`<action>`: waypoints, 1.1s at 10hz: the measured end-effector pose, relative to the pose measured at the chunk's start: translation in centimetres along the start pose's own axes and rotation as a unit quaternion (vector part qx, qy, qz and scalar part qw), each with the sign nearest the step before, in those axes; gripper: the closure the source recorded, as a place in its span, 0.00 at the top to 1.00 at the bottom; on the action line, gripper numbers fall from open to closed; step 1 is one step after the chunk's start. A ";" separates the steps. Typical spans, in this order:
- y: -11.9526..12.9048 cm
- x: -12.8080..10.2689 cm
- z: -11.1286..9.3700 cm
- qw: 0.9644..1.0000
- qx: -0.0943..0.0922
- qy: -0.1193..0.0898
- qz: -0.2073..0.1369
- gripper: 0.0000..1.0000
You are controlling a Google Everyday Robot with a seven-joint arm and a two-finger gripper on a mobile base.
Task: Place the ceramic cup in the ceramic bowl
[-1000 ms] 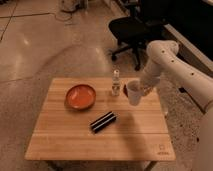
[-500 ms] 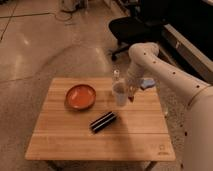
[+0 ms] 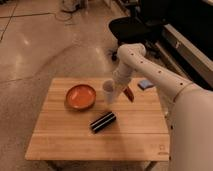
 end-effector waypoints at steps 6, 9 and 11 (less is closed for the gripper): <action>-4.5 0.7 1.1 0.999 0.034 0.015 -0.036 0.00; -6.4 1.0 4.6 0.998 0.025 0.004 -0.062 0.00; -7.2 1.3 5.6 0.997 0.025 0.001 -0.070 0.00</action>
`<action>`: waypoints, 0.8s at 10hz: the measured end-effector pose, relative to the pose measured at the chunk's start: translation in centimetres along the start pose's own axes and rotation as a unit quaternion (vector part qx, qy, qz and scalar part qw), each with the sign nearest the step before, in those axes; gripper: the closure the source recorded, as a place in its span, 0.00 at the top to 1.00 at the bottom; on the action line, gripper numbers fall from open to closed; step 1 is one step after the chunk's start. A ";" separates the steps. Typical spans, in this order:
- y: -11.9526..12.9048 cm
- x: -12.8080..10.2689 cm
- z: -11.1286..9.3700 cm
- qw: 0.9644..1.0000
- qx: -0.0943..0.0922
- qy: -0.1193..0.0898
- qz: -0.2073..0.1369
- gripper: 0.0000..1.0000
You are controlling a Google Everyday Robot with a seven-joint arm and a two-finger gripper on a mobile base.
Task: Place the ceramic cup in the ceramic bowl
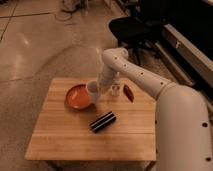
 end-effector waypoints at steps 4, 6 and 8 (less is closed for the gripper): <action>-1.4 0.9 -0.1 1.000 0.001 0.006 -0.019 0.00; -2.3 1.0 0.2 0.999 -0.003 0.005 -0.034 0.00; -3.2 1.0 0.9 0.999 -0.007 0.002 -0.045 0.00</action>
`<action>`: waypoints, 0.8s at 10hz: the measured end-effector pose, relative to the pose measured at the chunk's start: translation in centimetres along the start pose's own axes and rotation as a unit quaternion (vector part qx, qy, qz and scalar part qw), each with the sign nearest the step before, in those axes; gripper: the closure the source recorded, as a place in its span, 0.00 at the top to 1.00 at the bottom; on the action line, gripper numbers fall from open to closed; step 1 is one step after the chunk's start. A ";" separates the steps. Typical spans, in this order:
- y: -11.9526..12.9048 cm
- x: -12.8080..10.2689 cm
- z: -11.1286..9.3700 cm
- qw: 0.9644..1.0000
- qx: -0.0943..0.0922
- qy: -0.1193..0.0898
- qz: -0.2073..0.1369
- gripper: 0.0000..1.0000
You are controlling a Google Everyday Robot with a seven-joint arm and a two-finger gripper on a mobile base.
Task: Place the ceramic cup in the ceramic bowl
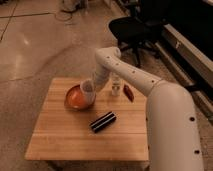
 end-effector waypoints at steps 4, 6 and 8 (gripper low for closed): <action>-0.6 0.5 1.9 1.000 -0.013 -0.003 -0.008 0.21; -0.4 0.8 3.1 1.000 -0.023 -0.002 -0.007 0.42; -0.4 1.2 4.4 1.000 -0.031 -0.003 -0.003 0.63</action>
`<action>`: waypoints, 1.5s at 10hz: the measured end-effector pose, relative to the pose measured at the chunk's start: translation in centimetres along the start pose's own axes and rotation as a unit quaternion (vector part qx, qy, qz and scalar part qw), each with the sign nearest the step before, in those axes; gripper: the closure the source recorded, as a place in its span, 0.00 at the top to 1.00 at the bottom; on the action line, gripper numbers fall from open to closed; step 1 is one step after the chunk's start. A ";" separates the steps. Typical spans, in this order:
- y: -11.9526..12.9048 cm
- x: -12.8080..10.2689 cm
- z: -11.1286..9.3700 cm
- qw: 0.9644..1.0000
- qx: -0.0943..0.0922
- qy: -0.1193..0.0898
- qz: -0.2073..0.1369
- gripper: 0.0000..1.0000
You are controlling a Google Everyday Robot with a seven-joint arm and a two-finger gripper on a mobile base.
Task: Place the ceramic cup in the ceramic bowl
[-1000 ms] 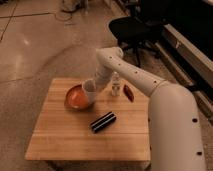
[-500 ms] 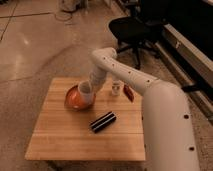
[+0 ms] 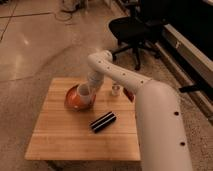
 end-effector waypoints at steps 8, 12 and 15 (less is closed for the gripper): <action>-2.0 0.3 -0.8 1.000 0.020 -0.008 0.003 0.80; -2.2 0.4 -6.6 0.999 0.032 0.017 -0.003 0.80; -1.5 -0.1 -8.8 0.999 0.026 0.022 -0.007 0.80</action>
